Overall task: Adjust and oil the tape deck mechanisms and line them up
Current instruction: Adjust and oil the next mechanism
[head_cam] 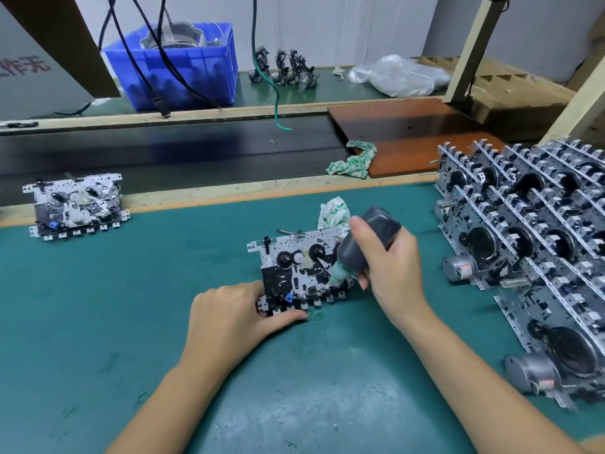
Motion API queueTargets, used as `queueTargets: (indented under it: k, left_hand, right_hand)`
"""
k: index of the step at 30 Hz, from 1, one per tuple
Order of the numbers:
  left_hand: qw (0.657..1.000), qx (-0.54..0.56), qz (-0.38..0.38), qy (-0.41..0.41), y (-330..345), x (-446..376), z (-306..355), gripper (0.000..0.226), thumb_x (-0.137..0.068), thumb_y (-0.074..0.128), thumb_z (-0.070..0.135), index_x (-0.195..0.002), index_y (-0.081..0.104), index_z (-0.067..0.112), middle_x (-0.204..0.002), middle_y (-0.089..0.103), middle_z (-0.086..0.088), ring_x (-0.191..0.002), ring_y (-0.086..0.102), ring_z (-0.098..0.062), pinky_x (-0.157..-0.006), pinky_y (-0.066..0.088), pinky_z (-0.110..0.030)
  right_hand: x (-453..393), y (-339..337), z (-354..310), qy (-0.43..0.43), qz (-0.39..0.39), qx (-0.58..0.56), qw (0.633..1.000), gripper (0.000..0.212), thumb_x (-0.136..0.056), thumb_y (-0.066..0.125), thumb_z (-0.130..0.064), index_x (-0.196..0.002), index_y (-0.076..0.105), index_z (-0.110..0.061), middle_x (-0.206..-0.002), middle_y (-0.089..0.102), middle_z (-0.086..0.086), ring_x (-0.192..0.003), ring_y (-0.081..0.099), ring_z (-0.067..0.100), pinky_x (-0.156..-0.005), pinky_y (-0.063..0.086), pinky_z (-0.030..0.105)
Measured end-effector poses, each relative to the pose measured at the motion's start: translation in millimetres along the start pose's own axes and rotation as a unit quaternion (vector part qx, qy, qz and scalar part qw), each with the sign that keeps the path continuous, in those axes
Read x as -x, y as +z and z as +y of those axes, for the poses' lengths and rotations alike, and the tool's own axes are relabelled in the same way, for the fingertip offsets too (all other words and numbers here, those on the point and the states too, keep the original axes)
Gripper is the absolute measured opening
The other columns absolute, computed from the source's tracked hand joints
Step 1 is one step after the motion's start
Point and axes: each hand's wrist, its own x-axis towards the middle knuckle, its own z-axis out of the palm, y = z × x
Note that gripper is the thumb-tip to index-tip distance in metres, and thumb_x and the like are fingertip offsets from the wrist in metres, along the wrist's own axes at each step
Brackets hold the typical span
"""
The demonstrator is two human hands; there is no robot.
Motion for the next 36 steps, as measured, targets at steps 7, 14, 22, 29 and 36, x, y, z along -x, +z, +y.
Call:
queueTargets:
  k: [7,14,22,29,36]
  left_hand:
    - [1.0,-0.009,-0.006,-0.01,1,0,-1,0.062,-0.061,0.04,0.084,-0.05,0.057,0.026,-0.035,0.046,0.0,-0.037,0.054,-0.021,-0.038,0.02,-0.018]
    - [1.0,-0.012,-0.01,-0.017,0,1,0,0.065,-0.061,0.038,0.085,-0.052,0.06,0.024,-0.035,0.047,0.0,-0.038,0.055,-0.021,-0.037,0.021,-0.02]
    - [1.0,-0.009,-0.014,-0.026,0,0,1,0.068,-0.06,0.036,0.087,-0.051,0.058,0.023,-0.036,0.048,0.0,-0.04,0.056,-0.022,-0.039,0.023,-0.02]
    - [0.999,-0.001,-0.019,-0.026,-2,1,1,0.063,-0.061,0.037,0.087,-0.057,0.065,0.03,-0.035,0.048,0.002,-0.039,0.054,-0.02,-0.039,0.024,-0.017]
    - [0.999,-0.006,-0.021,-0.038,-6,1,2,0.07,-0.062,0.038,0.085,-0.046,0.05,0.019,-0.033,0.041,0.0,-0.034,0.048,-0.021,-0.035,0.03,-0.024]
  right_hand:
    - [1,1,3,-0.026,-0.002,0.032,0.999,0.029,-0.08,0.061,-0.041,-0.066,0.049,-0.018,-0.041,0.043,-0.008,-0.031,0.039,0.013,-0.037,0.033,0.026]
    - [0,1,6,-0.028,-0.009,0.044,0.999,0.028,-0.081,0.059,-0.042,-0.069,0.05,-0.018,-0.039,0.044,-0.007,-0.03,0.04,0.013,-0.036,0.033,0.022]
    - [-1,-1,5,-0.031,0.003,0.042,0.999,0.029,-0.087,0.064,-0.034,-0.068,0.049,-0.017,-0.042,0.045,-0.011,-0.031,0.04,0.012,-0.037,0.033,0.023]
    - [-1,-1,6,-0.04,-0.002,0.036,0.999,0.027,-0.084,0.064,-0.036,-0.067,0.05,-0.022,-0.045,0.048,-0.011,-0.032,0.042,0.011,-0.036,0.035,0.023]
    - [-11,-11,1,-0.009,0.024,-0.062,0.998,0.024,-0.072,0.07,-0.038,-0.078,0.059,-0.018,-0.068,0.067,-0.005,-0.062,0.067,0.02,-0.051,0.055,0.032]
